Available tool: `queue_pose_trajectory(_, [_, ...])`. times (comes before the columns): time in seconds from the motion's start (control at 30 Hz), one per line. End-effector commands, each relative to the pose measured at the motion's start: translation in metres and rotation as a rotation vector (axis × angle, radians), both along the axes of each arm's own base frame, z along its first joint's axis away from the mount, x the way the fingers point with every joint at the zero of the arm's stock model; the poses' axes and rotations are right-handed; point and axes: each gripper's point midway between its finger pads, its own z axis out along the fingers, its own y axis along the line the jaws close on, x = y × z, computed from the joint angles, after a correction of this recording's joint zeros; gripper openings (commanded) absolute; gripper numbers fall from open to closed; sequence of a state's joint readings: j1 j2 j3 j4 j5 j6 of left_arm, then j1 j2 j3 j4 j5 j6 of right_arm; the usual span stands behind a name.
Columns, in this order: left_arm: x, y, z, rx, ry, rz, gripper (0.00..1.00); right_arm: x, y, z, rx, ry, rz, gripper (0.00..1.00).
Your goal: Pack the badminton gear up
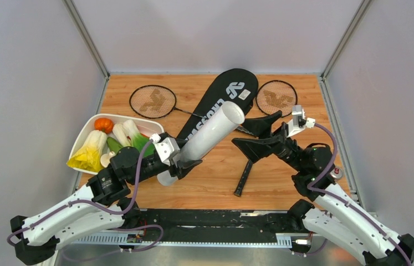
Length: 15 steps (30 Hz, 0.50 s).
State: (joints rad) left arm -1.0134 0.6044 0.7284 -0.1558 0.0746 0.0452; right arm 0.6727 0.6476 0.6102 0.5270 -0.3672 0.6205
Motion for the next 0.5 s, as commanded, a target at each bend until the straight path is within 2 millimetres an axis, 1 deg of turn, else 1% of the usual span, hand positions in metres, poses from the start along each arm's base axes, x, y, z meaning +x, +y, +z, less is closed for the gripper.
queue_pose_trajectory(0.0, [-0.007,-0.006,0.050,-0.157,-0.056,-0.045,0.62,-0.007,0.009,0.021,0.097,-0.065,0.041,1.00])
queue_pose_trajectory(0.1, [-0.006,-0.009,0.047,-0.144,-0.047,-0.049,0.63,-0.012,0.025,0.017,0.103,-0.076,0.080,1.00])
queue_pose_trajectory(0.33, [-0.006,-0.018,0.040,-0.147,-0.002,-0.067,0.66,-0.010,0.067,0.010,0.081,-0.048,0.136,1.00])
queue_pose_trajectory(0.4, [-0.006,-0.020,0.039,-0.142,0.002,-0.072,0.68,-0.008,0.077,0.007,0.074,-0.038,0.151,0.95])
queue_pose_trajectory(0.47, [-0.006,-0.020,0.039,-0.138,-0.001,-0.070,0.71,-0.008,0.081,0.008,0.089,-0.037,0.165,0.86])
